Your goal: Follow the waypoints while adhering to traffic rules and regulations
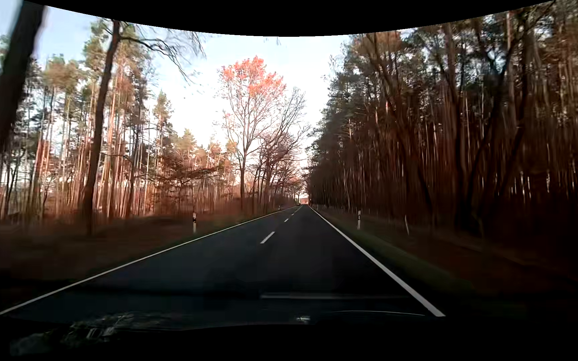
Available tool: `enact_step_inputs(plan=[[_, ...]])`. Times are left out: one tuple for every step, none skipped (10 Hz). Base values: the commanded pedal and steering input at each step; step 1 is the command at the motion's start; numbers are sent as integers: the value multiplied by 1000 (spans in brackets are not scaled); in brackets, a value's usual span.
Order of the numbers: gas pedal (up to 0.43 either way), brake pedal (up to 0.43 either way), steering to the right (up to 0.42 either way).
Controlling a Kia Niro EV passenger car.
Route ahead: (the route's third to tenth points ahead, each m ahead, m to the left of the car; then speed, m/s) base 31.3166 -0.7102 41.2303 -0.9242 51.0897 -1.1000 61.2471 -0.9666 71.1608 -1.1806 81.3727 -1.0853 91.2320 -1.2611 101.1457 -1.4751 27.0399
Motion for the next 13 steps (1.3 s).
enact_step_inputs(plan=[[189, 0, -1], [189, 0, -1], [189, 0, -1], [189, 0, -1], [189, 0, -1], [189, 0, -1], [189, 0, -1], [189, 0, -1], [189, 0, -1], [189, 0, -1], [189, 0, -1], [189, 0, -1], [189, 0, -1]])
